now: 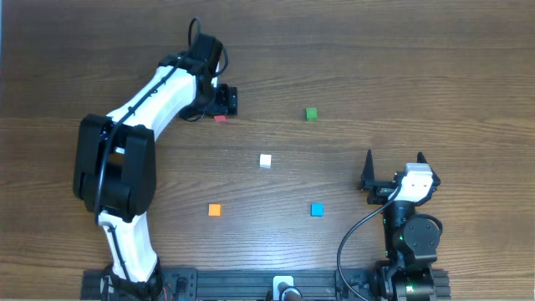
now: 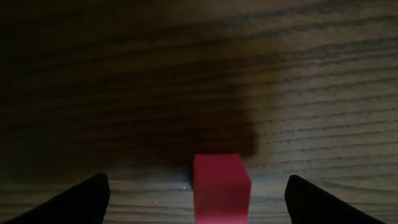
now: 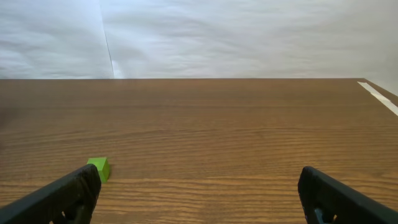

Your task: Stack Cubes

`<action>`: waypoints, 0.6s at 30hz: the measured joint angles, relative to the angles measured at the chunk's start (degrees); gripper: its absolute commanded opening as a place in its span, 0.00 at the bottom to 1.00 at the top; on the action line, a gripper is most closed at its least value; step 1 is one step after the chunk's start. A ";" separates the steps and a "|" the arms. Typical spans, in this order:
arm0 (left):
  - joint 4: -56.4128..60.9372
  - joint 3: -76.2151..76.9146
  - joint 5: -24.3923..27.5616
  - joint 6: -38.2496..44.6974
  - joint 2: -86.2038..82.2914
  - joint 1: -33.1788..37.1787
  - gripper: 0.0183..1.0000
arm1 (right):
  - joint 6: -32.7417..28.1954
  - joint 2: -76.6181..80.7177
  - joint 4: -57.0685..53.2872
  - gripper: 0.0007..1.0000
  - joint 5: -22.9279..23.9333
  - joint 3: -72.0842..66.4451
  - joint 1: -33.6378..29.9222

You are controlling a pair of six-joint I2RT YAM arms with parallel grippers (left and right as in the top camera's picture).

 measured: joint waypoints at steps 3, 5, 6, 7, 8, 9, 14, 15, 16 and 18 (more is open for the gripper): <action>0.48 0.02 -1.11 -0.02 0.07 -1.36 0.87 | 0.02 0.00 0.02 0.99 0.00 0.00 0.00; 0.48 0.02 -1.49 -0.28 0.42 -2.60 0.83 | 0.07 0.00 0.02 0.99 0.00 0.00 0.00; 0.48 0.02 -1.55 -0.57 0.61 -2.80 0.82 | 0.04 0.00 0.02 0.99 0.00 0.00 0.00; 0.48 0.02 -1.68 -0.68 0.85 -2.91 0.80 | 0.00 0.00 0.00 0.99 0.00 0.00 0.00; 0.48 0.02 -1.70 -0.87 1.25 -2.91 0.79 | 0.04 0.00 0.00 0.99 0.00 0.00 0.00; 0.48 0.02 -1.75 -0.92 1.51 -2.91 0.77 | 0.04 0.00 0.02 0.99 0.00 0.00 0.00; 0.52 0.02 -2.10 -1.38 2.47 -2.91 0.64 | 0.04 0.00 0.00 0.99 0.00 0.00 0.00; 0.63 0.02 -2.10 -1.62 2.47 -2.91 0.55 | 0.02 0.00 0.02 0.99 0.00 0.00 0.00; 0.72 0.02 -2.10 -1.51 2.47 -2.91 0.51 | -0.02 0.00 0.02 0.99 0.00 0.00 0.00; 0.72 0.02 -2.12 -1.53 2.47 -2.91 0.40 | 0.02 0.00 0.02 0.99 0.00 0.00 0.00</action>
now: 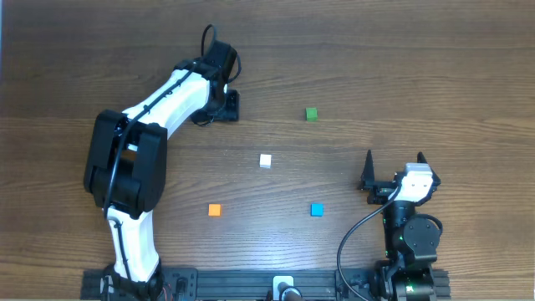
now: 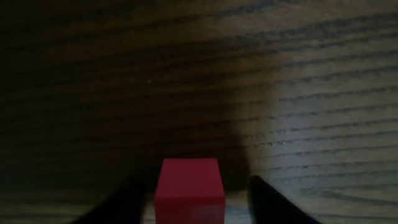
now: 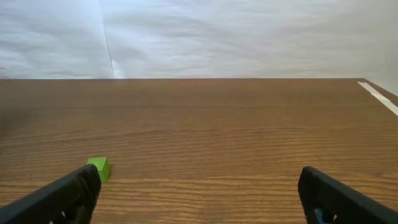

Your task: Stack Cubes

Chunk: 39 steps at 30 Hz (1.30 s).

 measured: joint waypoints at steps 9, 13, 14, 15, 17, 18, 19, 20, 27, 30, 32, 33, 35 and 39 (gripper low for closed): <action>0.00 0.11 0.02 -0.87 0.00 0.00 0.14 | -0.02 0.00 -0.02 0.99 0.00 0.00 0.00; -0.61 0.28 0.02 -1.07 0.00 0.00 0.02 | 0.02 0.00 0.00 0.99 0.00 0.00 0.00; -1.29 0.55 0.00 -1.29 0.00 -0.13 0.02 | 0.02 0.00 0.00 0.99 0.00 0.00 0.00; -1.97 0.83 0.00 -1.64 -0.04 -0.20 0.02 | -0.02 0.00 0.00 0.99 0.00 0.00 0.00; -3.93 1.53 0.00 -2.56 -0.52 -0.50 0.02 | -0.04 0.00 -0.02 0.99 0.00 0.00 0.00; -5.29 1.90 -0.02 -3.30 -1.25 -0.87 0.02 | -0.02 0.00 -0.02 0.99 0.00 0.00 0.00; -6.25 2.10 -0.02 -3.93 -2.19 -1.31 0.02 | -0.02 0.00 -0.02 0.99 0.00 0.00 0.00; -7.54 2.23 -0.11 -4.90 -3.69 -2.01 0.02 | 0.00 0.00 -0.02 0.99 0.00 0.00 0.00; -15.52 3.85 -0.39 -13.07 -15.91 -12.44 0.02 | 0.00 0.00 0.00 0.99 0.00 0.00 0.00; -15.93 3.61 -0.44 -17.62 -17.22 -18.60 0.02 | -0.02 0.00 0.00 0.99 0.00 0.00 0.00; -14.51 1.88 -0.46 -20.15 -17.16 -21.24 0.02 | 0.00 0.00 0.00 0.99 0.00 0.00 0.00; -13.88 0.72 -0.46 -21.22 -17.09 -22.40 0.02 | 0.00 0.00 0.00 0.99 0.00 0.00 0.00; -12.22 -1.57 -0.46 -22.86 -17.05 -24.24 0.02 | 0.00 0.00 -0.02 0.99 0.00 0.00 0.00; -10.47 -5.88 -0.46 -25.75 -16.90 -25.77 0.02 | -0.02 0.00 -0.02 0.99 0.00 0.00 0.00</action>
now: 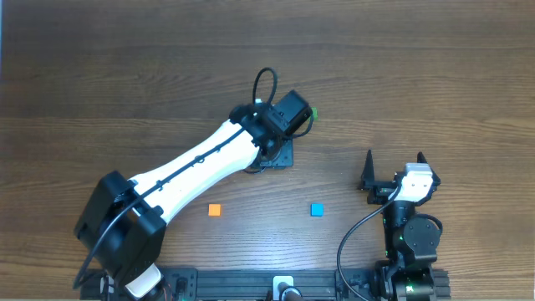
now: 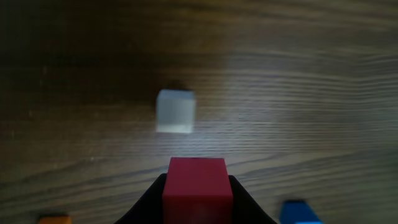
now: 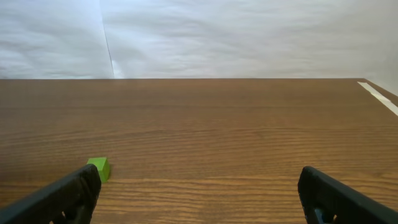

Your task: Stack Cubes

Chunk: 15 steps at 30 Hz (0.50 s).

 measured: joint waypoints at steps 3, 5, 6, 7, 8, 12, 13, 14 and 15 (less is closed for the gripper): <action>0.44 -2.56 -0.68 -1.31 0.04 0.02 0.02 | 0.00 0.00 0.02 0.99 0.02 0.00 0.00; 1.38 -3.15 -1.07 -1.88 0.20 0.02 0.02 | 0.02 0.00 0.02 0.99 0.00 0.00 0.00; 1.86 -3.26 -1.29 -1.99 0.44 0.02 0.02 | 0.02 0.00 0.02 0.99 0.00 0.00 0.00; 2.12 -3.28 -1.42 -2.08 0.66 0.02 0.02 | -0.02 0.00 0.00 0.99 0.00 0.00 0.00; 2.73 -3.28 -1.57 -2.10 0.92 0.02 0.02 | 0.02 0.00 0.02 0.99 0.00 0.00 0.00; 4.92 -3.32 -2.25 -2.14 1.97 0.09 0.02 | 0.00 0.00 0.00 0.99 0.00 0.00 0.00; 5.46 -3.32 -2.34 -2.14 2.34 0.13 0.02 | 0.00 0.00 0.02 0.99 0.00 0.00 0.00; 5.86 -3.32 -2.36 -2.12 2.75 0.20 0.02 | 0.00 0.00 0.02 0.99 0.00 0.00 0.00; 6.19 -3.32 -2.49 -2.14 3.28 0.31 0.02 | 0.00 0.00 0.00 0.99 0.00 0.00 0.00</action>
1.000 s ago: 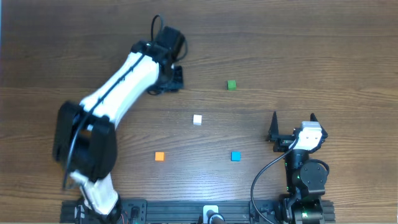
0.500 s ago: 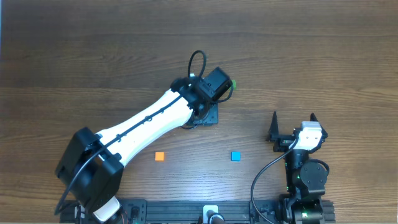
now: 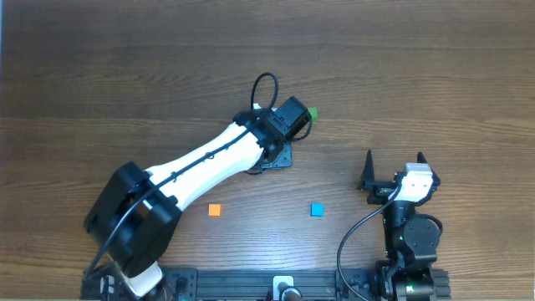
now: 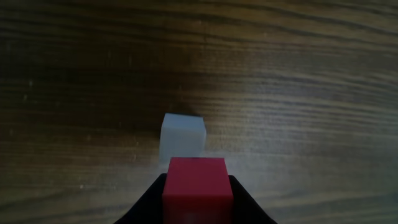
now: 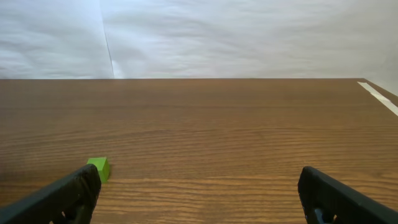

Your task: Stack Cubes

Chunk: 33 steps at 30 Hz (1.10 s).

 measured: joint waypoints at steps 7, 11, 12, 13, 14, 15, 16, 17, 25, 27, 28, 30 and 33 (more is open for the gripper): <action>0.22 -0.04 -0.04 0.00 1.44 0.96 0.02 | 0.04 0.00 0.00 0.99 0.00 0.00 0.00; 0.22 -0.04 -0.02 0.02 1.46 0.94 0.02 | 0.04 0.00 0.02 0.99 0.00 0.00 0.00; 0.24 -0.04 -0.02 0.02 1.46 0.94 0.02 | 0.02 0.00 0.02 0.99 0.00 0.00 0.00; 0.24 -0.04 -0.04 0.02 1.57 0.96 0.02 | 0.00 0.00 0.02 0.99 0.00 0.00 0.00; 0.24 -0.04 -0.04 0.02 1.70 0.96 0.02 | -0.02 0.00 0.00 0.99 0.00 0.00 0.00; 0.24 -0.04 -0.04 0.02 1.92 0.94 0.02 | 0.02 0.00 0.00 0.99 0.00 0.00 0.00; 0.24 -0.04 -0.02 0.02 2.10 0.94 0.02 | 0.00 0.00 0.02 0.99 0.00 0.00 0.00; 0.24 -0.04 -0.04 0.02 2.23 0.94 0.02 | 0.02 0.00 0.02 0.99 0.00 0.00 0.00; 0.26 -0.04 -0.04 0.02 2.32 1.09 0.02 | 0.00 0.00 0.00 0.99 0.00 0.00 0.00; 0.26 -0.04 -0.04 0.02 2.34 1.33 0.02 | -0.02 0.00 0.00 0.99 0.00 0.00 0.00; 0.26 -0.04 -0.07 0.02 2.34 1.44 0.02 | 0.00 0.00 0.02 0.99 0.00 0.00 0.00; 0.26 -0.04 -0.07 0.02 2.34 1.55 0.03 | 0.04 0.00 0.02 0.99 0.00 0.00 0.00; 0.42 -0.04 -0.07 0.02 2.38 1.60 0.03 | -0.02 0.00 0.02 0.99 0.00 0.00 0.00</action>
